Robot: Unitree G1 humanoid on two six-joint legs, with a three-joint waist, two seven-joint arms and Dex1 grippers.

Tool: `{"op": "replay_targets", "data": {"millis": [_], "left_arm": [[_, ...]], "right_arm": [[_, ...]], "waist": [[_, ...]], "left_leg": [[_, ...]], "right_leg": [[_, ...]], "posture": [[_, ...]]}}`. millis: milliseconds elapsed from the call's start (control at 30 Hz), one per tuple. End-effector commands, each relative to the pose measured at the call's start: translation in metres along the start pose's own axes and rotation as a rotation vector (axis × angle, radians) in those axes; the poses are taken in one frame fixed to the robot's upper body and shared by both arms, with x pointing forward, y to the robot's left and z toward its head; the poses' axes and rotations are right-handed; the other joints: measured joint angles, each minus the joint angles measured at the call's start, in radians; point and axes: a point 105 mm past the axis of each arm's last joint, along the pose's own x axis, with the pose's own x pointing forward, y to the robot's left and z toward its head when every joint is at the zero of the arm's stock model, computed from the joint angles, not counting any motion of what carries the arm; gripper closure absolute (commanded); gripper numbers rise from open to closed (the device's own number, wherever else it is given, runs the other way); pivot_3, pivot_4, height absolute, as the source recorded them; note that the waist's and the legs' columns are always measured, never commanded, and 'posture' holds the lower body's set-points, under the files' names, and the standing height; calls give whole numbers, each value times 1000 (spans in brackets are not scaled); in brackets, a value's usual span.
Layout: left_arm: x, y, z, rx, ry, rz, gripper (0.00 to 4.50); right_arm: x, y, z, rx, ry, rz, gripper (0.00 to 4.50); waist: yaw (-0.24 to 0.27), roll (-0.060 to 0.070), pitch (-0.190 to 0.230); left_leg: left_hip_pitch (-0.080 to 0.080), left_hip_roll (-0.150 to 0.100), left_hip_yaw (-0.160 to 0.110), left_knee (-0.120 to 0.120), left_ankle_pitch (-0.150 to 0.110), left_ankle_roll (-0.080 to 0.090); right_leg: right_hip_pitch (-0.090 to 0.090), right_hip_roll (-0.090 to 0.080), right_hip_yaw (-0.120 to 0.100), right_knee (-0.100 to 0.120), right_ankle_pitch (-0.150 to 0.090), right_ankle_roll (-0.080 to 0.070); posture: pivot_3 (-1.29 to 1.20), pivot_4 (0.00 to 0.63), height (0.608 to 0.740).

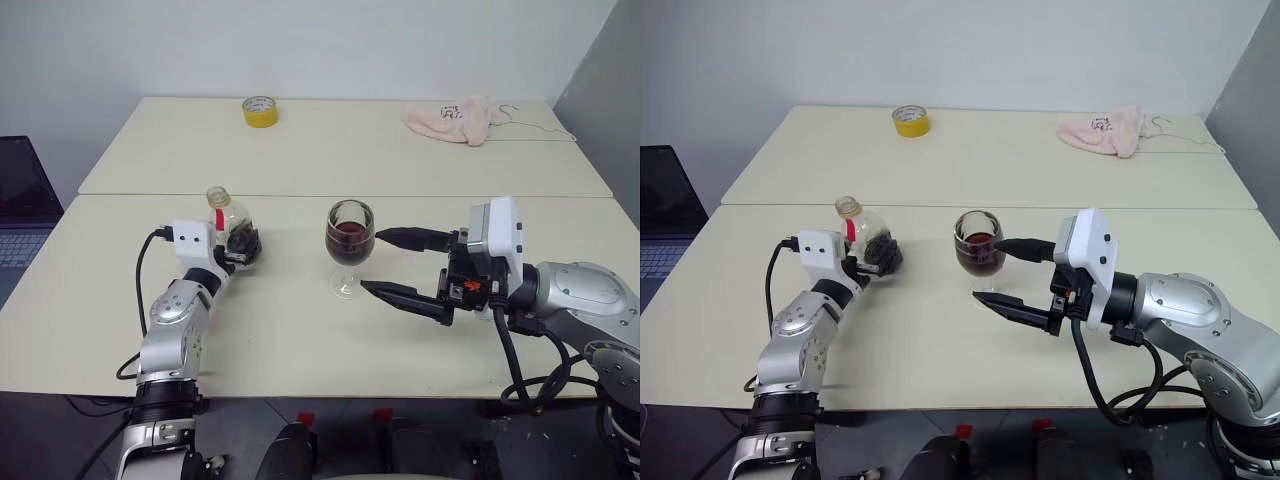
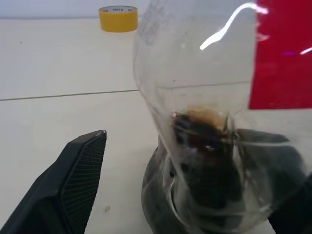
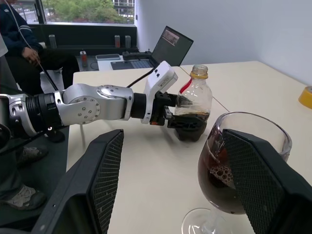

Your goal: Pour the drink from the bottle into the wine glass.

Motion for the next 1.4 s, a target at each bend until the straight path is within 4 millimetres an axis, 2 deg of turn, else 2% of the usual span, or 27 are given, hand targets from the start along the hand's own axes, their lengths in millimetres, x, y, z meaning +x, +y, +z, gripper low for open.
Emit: {"op": "replay_targets", "data": {"millis": [33,300,400,600,733,900,1100,1167,1233,1400], "left_arm": [[-4,5,9,54,-38,2,57],[-19,10,19,76,-75,-20,57],[-30,15,26,95,-98,-2,57],[-50,18,26,87,-76,66,57],[-61,19,15,89,-6,123,57],[-69,26,10,145,76,197,57],[-76,13,15,101,13,145,57],[-78,0,16,74,-9,82,57],[-81,-12,15,67,-22,40,57],[-87,-25,11,56,-26,-6,57]], "right_arm": [[0,4,6,-31,-15,15,1039],[-6,-1,0,-19,-2,-30,1039],[-13,-6,-8,12,10,-83,1039],[-33,-6,-42,139,60,-170,1039],[-41,-3,-72,260,81,-245,1039],[-51,-15,-105,247,87,-471,1039],[-61,-39,-126,115,14,-834,1039],[-64,-41,-137,83,15,-918,1039],[-64,-38,-146,92,6,-952,1039],[-62,-36,-163,117,15,-982,1039]], "waist": [[0,0,0],[1,0,0],[1,0,0],[3,0,0],[3,-1,-1],[3,-1,-1],[3,0,-1],[3,0,-1],[3,0,-1],[3,0,-1]], "left_leg": [[0,0,0,0,0,0],[0,0,0,0,0,0],[0,0,0,0,0,0],[1,0,0,-1,0,0],[2,1,0,-1,0,0],[2,1,2,-2,0,0],[3,1,2,-3,0,0],[3,1,3,-3,0,0],[3,2,3,-3,0,0],[4,2,4,-3,0,0]], "right_leg": [[0,0,0,0,0,0],[0,0,0,-1,0,0],[0,0,0,-1,0,0],[1,0,0,-2,0,0],[2,0,1,-2,0,0],[2,1,2,-1,0,0],[1,1,3,-1,0,0],[1,1,3,-1,0,0],[1,1,3,-1,0,0],[1,1,4,-1,0,0]], "posture": [[0,150,740],[0,150,740],[0,150,740],[0,150,740],[0,150,740],[0,150,740],[0,150,740],[0,150,740],[0,150,740],[0,150,740]]}}
